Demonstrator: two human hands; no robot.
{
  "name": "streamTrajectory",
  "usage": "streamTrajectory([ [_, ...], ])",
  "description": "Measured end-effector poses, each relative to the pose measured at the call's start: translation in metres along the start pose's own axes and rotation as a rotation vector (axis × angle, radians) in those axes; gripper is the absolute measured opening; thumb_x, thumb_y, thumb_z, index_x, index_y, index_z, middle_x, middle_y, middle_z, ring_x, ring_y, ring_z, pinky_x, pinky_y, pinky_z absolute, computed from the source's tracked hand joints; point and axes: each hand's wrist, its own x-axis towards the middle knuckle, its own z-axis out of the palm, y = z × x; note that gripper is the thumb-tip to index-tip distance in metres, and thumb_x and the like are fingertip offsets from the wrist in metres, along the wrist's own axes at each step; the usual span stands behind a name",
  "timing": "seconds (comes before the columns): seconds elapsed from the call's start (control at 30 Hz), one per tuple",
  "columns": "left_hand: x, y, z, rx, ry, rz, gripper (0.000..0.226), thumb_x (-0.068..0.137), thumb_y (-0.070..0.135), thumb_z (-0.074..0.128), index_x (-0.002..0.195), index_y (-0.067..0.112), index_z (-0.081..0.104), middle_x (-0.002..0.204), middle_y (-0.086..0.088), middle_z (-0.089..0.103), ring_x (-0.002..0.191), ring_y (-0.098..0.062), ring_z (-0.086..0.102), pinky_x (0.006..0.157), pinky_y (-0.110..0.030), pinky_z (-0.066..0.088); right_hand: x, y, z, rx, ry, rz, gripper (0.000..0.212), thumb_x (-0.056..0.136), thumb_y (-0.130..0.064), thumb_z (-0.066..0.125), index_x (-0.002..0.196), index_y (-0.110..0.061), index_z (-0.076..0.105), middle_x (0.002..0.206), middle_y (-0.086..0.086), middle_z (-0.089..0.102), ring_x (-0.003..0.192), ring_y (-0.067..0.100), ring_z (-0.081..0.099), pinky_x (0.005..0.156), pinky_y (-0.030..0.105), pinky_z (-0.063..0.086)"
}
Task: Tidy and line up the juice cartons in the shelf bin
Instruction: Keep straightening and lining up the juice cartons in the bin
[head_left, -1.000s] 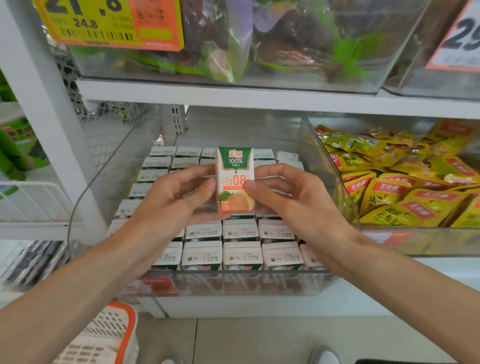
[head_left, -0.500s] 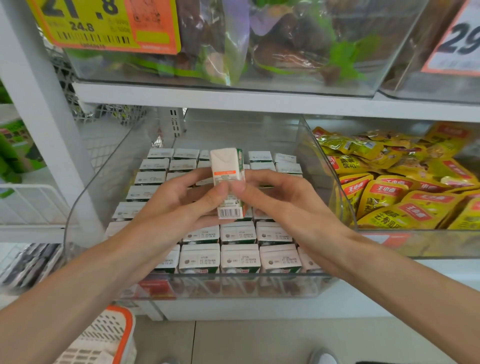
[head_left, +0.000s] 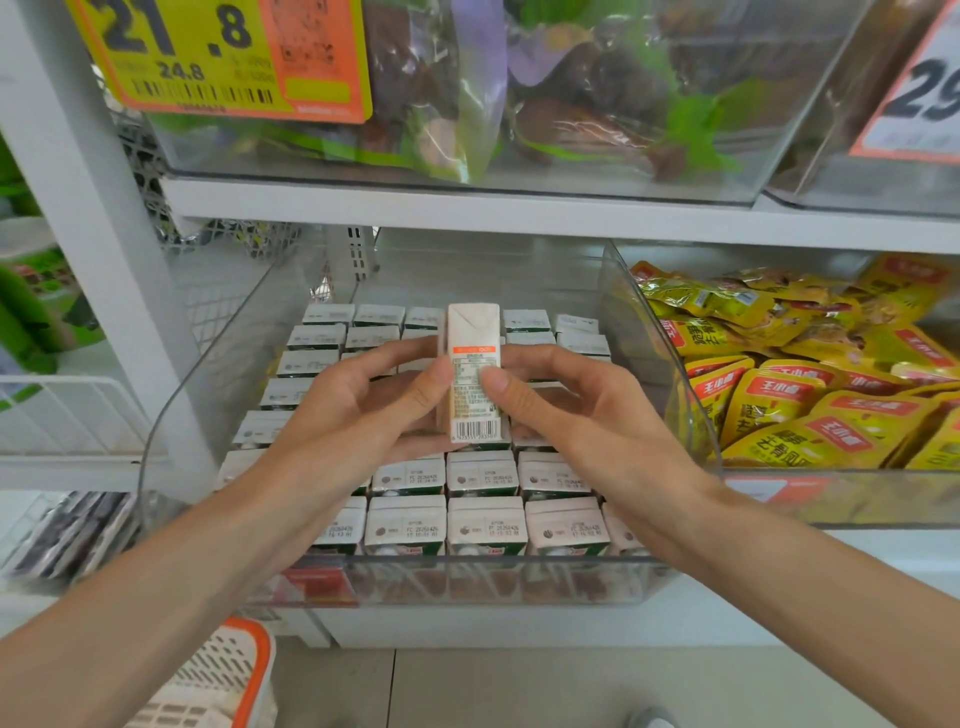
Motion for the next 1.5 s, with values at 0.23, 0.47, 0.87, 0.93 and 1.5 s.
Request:
streamTrajectory([
  [0.23, 0.000, 0.001, -0.003, -0.008, 0.070, -0.001, 0.049, 0.071, 0.036, 0.082, 0.119, 0.028, 0.074, 0.119, -0.001, 0.077, 0.101, -0.024, 0.078, 0.079, -0.035, 0.065, 0.000, 0.002, 0.000, 0.072, 0.002, 0.007, 0.022, 0.102, -0.027, 0.066, 0.117, -0.016, 0.078, 0.109, 0.010, 0.080, 0.110, 0.032, 0.073, 0.103, 0.044, 0.059],
  [0.47, -0.002, 0.002, -0.005, 0.025, 0.016, 0.036, 0.044, 0.077, 0.032, 0.082, 0.121, 0.030, 0.073, 0.123, 0.002, 0.076, 0.110, -0.021, 0.076, 0.084, -0.033, 0.064, 0.000, 0.001, -0.001, 0.028, -0.048, -0.107, 0.026, 0.088, -0.024, 0.084, 0.113, -0.019, 0.079, 0.106, -0.003, 0.081, 0.101, 0.012, 0.078, 0.089, 0.022, 0.060],
  [0.87, -0.001, 0.000, -0.009, 0.220, 0.031, 0.238, 0.045, 0.068, 0.014, 0.087, 0.109, 0.025, 0.072, 0.120, 0.010, 0.076, 0.122, -0.009, 0.067, 0.091, -0.018, 0.058, 0.003, 0.009, 0.001, -0.075, 0.050, -0.401, 0.053, 0.081, 0.017, 0.076, 0.123, -0.015, 0.075, 0.121, -0.005, 0.079, 0.121, 0.011, 0.071, 0.109, 0.033, 0.054],
  [0.93, -0.001, 0.000, -0.009, 0.228, 0.040, 0.238, 0.045, 0.068, 0.014, 0.087, 0.109, 0.025, 0.072, 0.120, 0.010, 0.076, 0.122, -0.009, 0.067, 0.091, -0.018, 0.058, 0.003, 0.008, 0.002, -0.064, 0.045, -0.397, 0.053, 0.081, 0.017, 0.076, 0.122, -0.016, 0.076, 0.121, -0.005, 0.079, 0.122, 0.010, 0.071, 0.109, 0.032, 0.054],
  [1.5, 0.000, 0.002, -0.002, 0.227, -0.036, 0.120, 0.037, 0.103, 0.052, 0.043, 0.134, 0.056, 0.062, 0.125, 0.015, 0.074, 0.116, -0.009, 0.067, 0.091, -0.041, 0.047, 0.007, -0.014, 0.003, 0.544, -0.049, 0.280, 0.029, 0.099, -0.020, 0.069, 0.126, -0.009, 0.071, 0.109, 0.022, 0.079, 0.100, 0.033, 0.079, 0.081, 0.032, 0.066],
])
